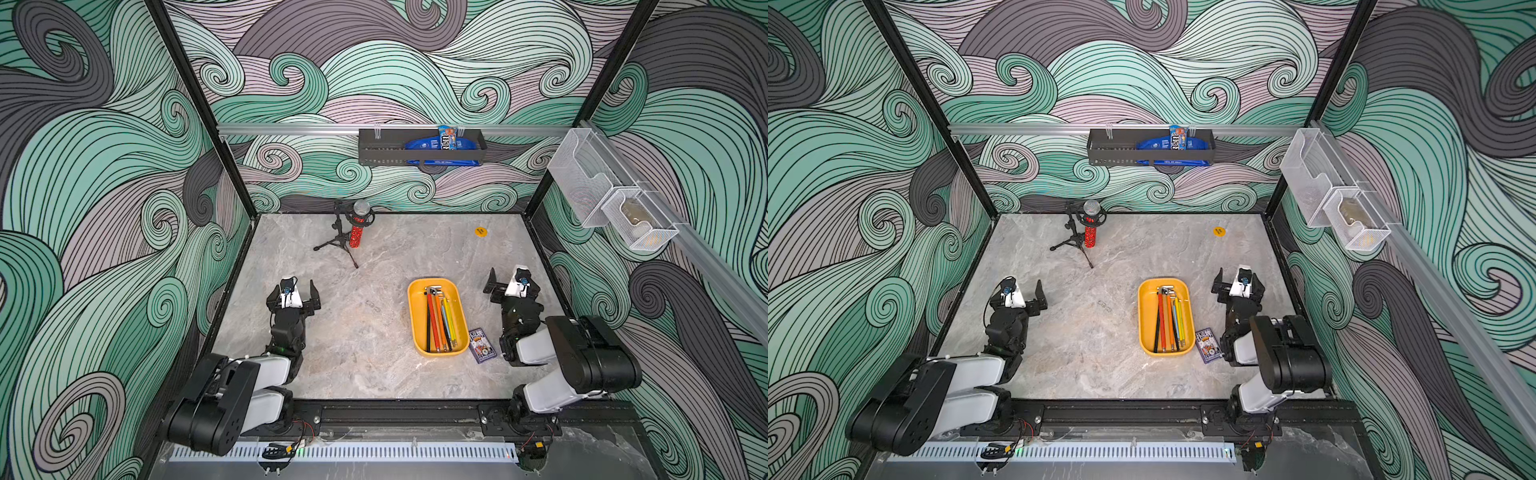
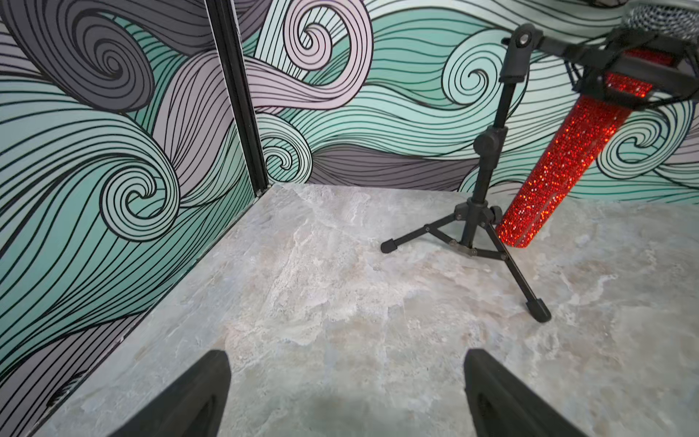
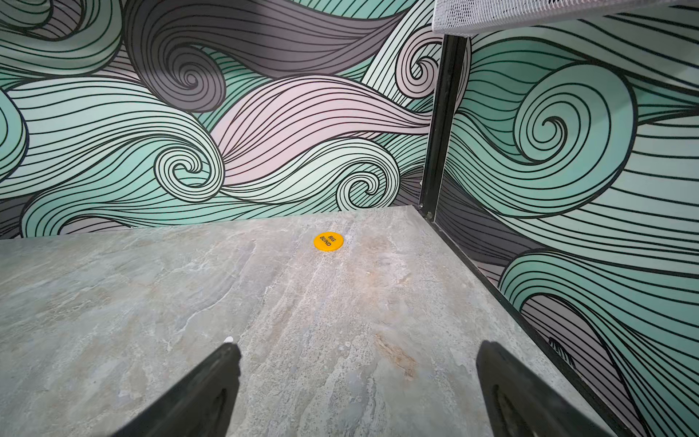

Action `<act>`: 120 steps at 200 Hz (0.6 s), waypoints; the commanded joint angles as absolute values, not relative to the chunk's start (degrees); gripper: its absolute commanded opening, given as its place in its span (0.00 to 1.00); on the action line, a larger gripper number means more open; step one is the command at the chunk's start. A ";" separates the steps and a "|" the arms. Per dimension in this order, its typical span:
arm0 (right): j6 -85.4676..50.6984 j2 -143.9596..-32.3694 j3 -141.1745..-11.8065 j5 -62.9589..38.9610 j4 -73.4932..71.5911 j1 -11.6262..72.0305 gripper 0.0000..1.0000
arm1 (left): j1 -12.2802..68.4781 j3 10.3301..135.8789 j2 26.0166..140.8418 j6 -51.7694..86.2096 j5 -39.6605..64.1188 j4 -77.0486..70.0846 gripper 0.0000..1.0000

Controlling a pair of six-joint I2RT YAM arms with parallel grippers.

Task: Put the hex key on the desktop into the storage box
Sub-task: Reset both arms

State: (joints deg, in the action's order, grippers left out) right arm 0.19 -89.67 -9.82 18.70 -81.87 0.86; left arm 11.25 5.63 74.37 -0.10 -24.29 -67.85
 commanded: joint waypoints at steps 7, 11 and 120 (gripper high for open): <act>-0.31 -89.82 -10.73 18.18 -82.14 0.45 1.00 | 10.72 8.97 80.07 1.04 -24.18 -74.35 0.99; -0.29 -89.82 -10.72 18.19 -82.11 0.46 1.00 | 10.72 9.15 80.89 1.17 -24.57 -74.70 0.99; -0.44 -89.33 -10.72 18.07 -81.33 0.44 1.00 | 7.04 10.81 89.35 1.28 -17.95 -79.90 0.99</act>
State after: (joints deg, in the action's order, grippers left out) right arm -0.19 -89.67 -9.91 18.52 -81.17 0.67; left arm 7.68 9.06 89.19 0.67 -19.66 -78.11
